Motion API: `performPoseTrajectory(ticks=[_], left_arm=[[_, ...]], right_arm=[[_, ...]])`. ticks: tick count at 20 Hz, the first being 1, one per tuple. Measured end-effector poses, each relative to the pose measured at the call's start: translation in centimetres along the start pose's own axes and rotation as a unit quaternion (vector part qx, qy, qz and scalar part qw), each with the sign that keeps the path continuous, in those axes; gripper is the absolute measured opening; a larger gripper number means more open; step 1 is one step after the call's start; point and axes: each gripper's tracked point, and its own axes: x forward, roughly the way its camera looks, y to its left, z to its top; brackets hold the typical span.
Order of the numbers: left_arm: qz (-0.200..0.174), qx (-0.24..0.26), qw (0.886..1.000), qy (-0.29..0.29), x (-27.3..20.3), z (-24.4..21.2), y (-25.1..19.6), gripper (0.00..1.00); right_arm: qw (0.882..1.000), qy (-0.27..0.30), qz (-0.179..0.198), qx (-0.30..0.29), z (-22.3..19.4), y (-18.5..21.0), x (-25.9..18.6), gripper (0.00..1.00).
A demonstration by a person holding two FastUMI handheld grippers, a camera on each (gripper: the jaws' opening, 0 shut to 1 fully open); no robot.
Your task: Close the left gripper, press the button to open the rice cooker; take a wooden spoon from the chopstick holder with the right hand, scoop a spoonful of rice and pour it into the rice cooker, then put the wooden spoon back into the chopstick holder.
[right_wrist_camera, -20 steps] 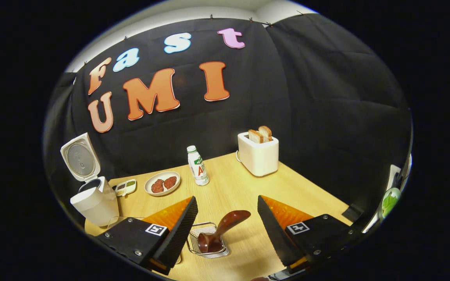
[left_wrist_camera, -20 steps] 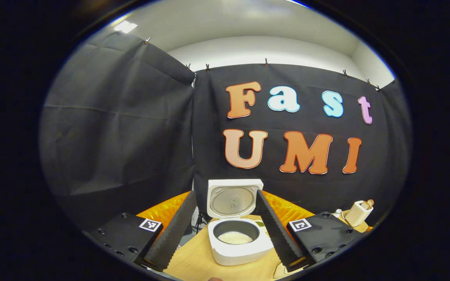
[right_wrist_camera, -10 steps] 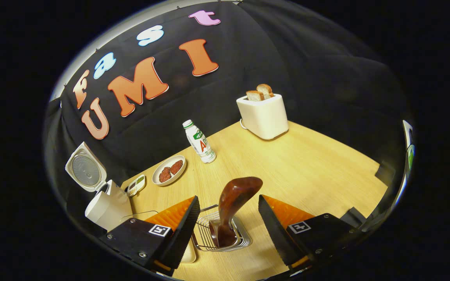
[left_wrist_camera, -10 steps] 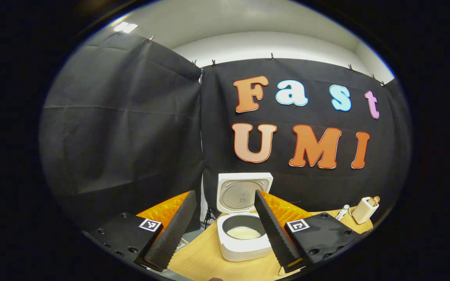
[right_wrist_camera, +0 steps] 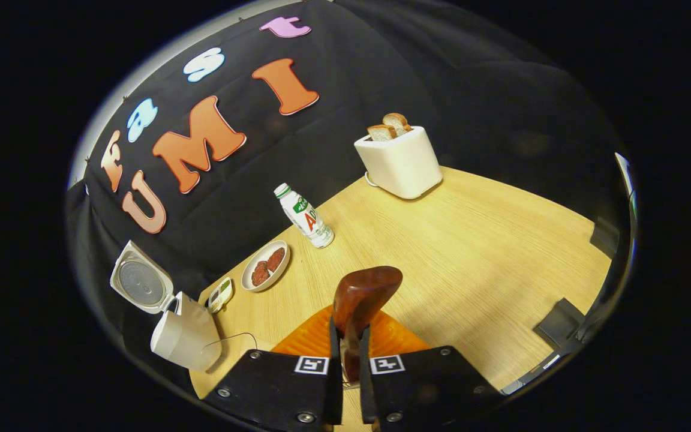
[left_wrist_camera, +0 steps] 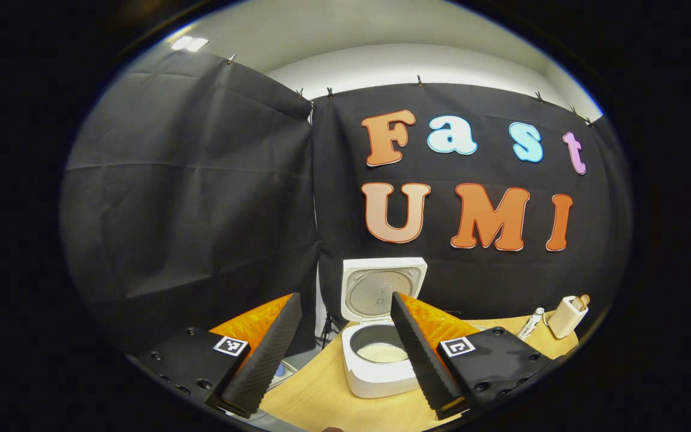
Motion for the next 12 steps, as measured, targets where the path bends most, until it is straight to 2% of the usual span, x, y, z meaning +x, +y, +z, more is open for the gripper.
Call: performPoseTrajectory(ticks=[1, 2, 7, 12], left_arm=[[0.001, -0.002, 1.000, -0.001, 0.0, 0.0, 0.2, 1.00], [0.001, -0.004, 1.000, -0.002, -0.1, 0.1, 0.3, 1.00], [-0.001, -0.010, 1.000, -0.006, -0.4, 0.2, 1.0, 1.00], [-0.008, -0.013, 1.000, -0.008, -0.8, 0.2, 1.2, 1.00]], right_arm=[[1.000, -0.003, -0.001, -0.010, 0.3, 0.5, -0.2, 0.04], [1.000, -0.005, 0.001, -0.022, 0.6, 1.0, -0.6, 0.01], [0.996, -0.044, 0.022, -0.071, 4.6, 4.8, -3.9, 0.01], [0.987, -0.081, 0.068, -0.125, 6.7, 10.8, -7.2, 0.01]])
